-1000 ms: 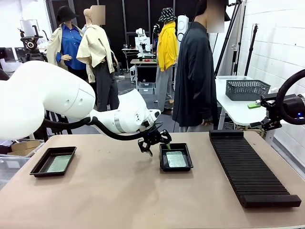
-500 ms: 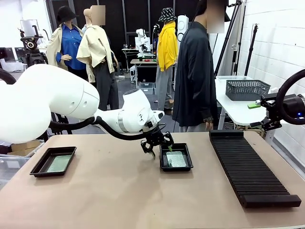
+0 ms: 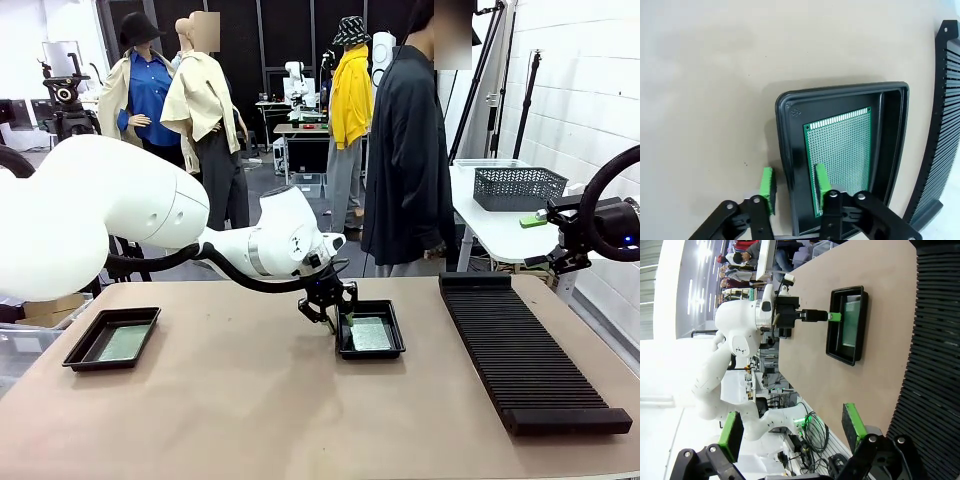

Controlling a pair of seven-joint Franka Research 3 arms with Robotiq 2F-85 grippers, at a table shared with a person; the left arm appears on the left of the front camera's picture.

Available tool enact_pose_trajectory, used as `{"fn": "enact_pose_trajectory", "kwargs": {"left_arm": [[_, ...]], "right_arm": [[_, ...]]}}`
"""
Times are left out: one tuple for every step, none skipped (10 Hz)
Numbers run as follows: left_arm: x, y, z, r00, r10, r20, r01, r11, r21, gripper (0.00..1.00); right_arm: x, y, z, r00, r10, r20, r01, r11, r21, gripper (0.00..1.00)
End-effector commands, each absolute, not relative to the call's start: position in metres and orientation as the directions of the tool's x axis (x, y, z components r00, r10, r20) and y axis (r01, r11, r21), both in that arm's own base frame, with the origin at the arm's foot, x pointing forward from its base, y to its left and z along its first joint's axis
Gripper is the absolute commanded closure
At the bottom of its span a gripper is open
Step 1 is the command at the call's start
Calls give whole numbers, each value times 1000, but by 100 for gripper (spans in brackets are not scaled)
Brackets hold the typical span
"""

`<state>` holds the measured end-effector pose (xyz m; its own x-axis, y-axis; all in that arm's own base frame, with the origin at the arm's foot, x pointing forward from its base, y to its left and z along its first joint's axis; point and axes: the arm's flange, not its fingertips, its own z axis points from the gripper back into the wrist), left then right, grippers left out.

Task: Inspect and transfer BCBs to ESD trays.
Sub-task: Pick up the ESD tray and place it on the left side of the table.

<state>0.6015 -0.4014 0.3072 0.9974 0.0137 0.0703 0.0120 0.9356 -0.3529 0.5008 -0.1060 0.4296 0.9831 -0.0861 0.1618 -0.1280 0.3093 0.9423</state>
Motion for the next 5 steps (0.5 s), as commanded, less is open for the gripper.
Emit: {"fn": "enact_pose_trajectory", "kwargs": {"left_arm": [[606, -401, 309, 997, 16, 73, 9, 946, -324, 100], [606, -401, 309, 997, 16, 72, 8, 946, -324, 100], [606, -400, 309, 998, 17, 68, 6, 946, -323, 100], [607, -399, 309, 998, 19, 66, 4, 947, -321, 100], [606, -398, 309, 999, 21, 41, -7, 951, -310, 100]], "right_arm": [[500, -106, 430, 983, -87, 161, -125, 318, 940, 0], [500, -106, 430, 983, -87, 161, -125, 318, 940, 0], [500, -106, 430, 983, -87, 161, -125, 318, 940, 0], [500, -106, 430, 983, -87, 161, -125, 318, 940, 0], [500, -106, 430, 983, -87, 161, -125, 318, 940, 0]]}}
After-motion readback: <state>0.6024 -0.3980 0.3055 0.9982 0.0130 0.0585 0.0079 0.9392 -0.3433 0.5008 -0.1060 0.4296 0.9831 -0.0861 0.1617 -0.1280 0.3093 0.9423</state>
